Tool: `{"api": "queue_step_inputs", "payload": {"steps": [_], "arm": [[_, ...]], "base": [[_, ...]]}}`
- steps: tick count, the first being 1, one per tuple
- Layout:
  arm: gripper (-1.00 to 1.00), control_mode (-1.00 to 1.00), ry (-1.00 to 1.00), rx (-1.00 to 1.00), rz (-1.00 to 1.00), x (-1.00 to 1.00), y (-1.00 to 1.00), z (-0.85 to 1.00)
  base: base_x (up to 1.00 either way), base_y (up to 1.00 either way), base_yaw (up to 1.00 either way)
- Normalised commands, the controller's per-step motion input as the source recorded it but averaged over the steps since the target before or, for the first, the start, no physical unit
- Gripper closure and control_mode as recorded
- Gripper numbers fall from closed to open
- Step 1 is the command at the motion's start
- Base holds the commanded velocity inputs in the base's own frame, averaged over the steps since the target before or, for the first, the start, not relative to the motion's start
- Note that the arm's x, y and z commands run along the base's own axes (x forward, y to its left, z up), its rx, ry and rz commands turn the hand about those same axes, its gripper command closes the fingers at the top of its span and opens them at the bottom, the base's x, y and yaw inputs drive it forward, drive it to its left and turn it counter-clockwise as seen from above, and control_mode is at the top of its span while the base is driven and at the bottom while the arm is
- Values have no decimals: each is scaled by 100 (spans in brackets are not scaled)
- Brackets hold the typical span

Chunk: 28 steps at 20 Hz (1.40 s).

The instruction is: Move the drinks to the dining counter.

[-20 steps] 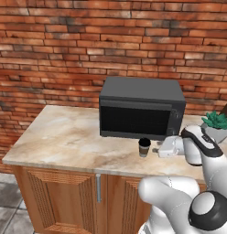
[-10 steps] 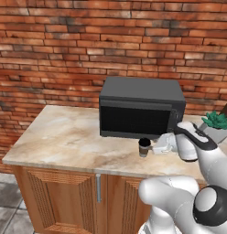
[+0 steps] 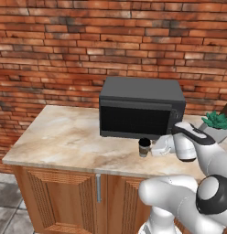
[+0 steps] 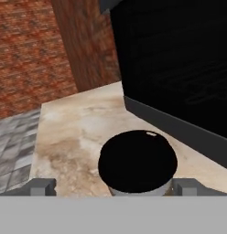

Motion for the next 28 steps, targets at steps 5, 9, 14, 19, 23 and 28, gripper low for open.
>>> {"api": "queue_step_inputs", "payload": {"steps": [5,9,14,19,23,28], "arm": [[-100,-100,0,0,0,0,0,-22],[-100,-100,0,-1,0,3,4,-12],[-100,-100,0,-1,0,10,13,-2],[-100,-100,0,-1,0,13,13,0],[-100,-100,0,0,0,10,1,0],[-100,-100,0,0,0,5,0,-1]], "base": [[0,0,0],[0,0,0],[0,0,0],[0,0,0],[0,0,0],[0,0,0]]}}
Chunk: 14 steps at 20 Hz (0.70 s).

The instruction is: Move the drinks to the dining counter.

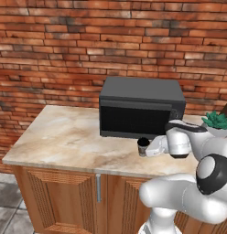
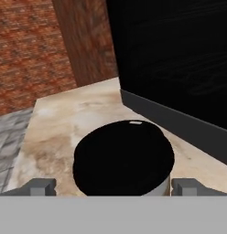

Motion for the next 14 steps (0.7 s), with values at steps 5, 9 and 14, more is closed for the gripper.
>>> {"api": "queue_step_inputs", "payload": {"steps": [5,9,14], "arm": [[-100,-100,0,0,0,14,0,-6],[100,-100,0,0,0,10,0,-3],[100,-100,-1,0,1,-10,0,2]], "base": [[0,0,0],[0,0,0],[0,0,0]]}}
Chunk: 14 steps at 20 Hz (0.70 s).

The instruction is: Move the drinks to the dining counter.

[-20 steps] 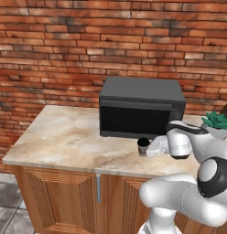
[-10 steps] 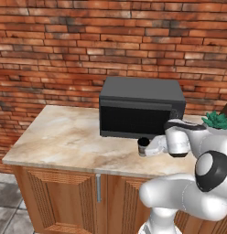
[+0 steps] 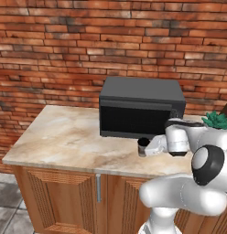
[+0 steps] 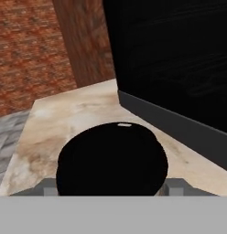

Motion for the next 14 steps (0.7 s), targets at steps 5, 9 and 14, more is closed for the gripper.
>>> {"api": "queue_step_inputs", "payload": {"steps": [5,9,14], "arm": [[100,-100,-23,0,13,-68,0,55],[100,-100,-38,0,18,-86,0,100],[100,-100,-34,0,17,-68,0,100]], "base": [[0,0,0],[0,0,0],[0,0,0]]}}
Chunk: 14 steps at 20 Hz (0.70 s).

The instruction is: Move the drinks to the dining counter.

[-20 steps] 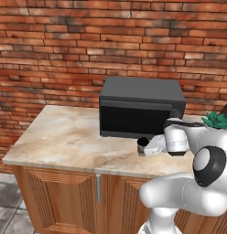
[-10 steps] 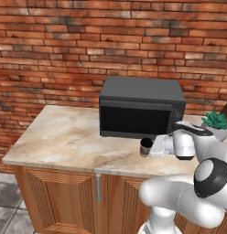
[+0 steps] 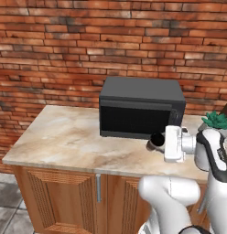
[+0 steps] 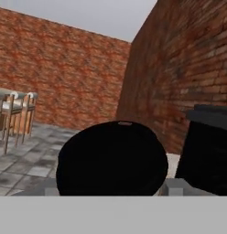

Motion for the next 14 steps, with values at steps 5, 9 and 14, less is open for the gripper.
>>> {"api": "queue_step_inputs", "payload": {"steps": [5,9,14], "arm": [[100,-100,-28,0,16,-79,0,98],[100,-100,-23,-3,12,-88,0,78],[100,-100,-16,-4,4,-60,0,43]], "base": [[0,0,0],[0,0,0],[0,0,0]]}}
